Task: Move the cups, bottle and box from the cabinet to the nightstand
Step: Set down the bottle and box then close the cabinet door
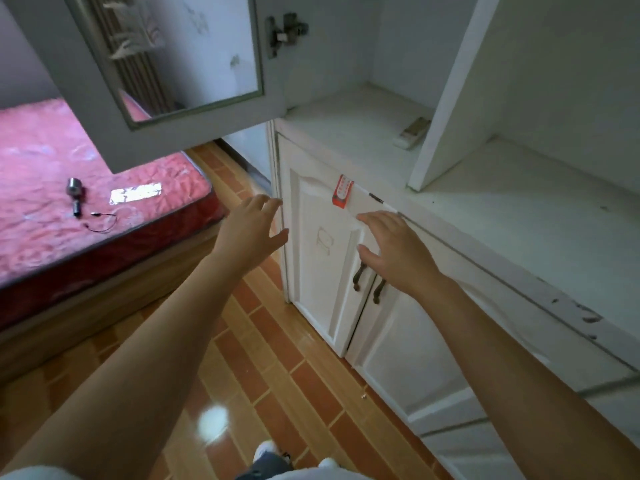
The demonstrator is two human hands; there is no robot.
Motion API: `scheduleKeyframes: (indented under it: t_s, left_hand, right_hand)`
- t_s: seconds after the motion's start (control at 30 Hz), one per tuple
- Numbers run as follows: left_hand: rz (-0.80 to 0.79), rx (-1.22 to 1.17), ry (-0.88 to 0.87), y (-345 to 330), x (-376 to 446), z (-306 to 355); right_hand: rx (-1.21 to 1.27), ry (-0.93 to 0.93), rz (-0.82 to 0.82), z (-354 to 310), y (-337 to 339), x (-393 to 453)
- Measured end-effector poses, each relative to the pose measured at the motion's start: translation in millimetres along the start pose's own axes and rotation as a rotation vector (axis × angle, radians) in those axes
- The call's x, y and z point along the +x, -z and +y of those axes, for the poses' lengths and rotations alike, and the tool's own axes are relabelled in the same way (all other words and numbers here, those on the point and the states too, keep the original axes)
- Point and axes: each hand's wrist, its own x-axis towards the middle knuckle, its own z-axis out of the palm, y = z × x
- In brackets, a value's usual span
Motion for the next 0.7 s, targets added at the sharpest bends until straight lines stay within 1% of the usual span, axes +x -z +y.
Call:
scheduleKeyframes:
  t_s: [0.17,0.3,0.7]
  left_hand:
    - [0.052,0.014,0.064,22,-1,-7]
    - [0.138,0.039,0.102,47,3,-12]
    - [0.395,0.130,0.167,135,10,-56]
  right_hand:
    - [0.009,0.093,0.032,-6,8,22]
    - [0.039,0.159,0.078,-20,18,45]
    - [0.072,0.357,0.271,-93,70,112]
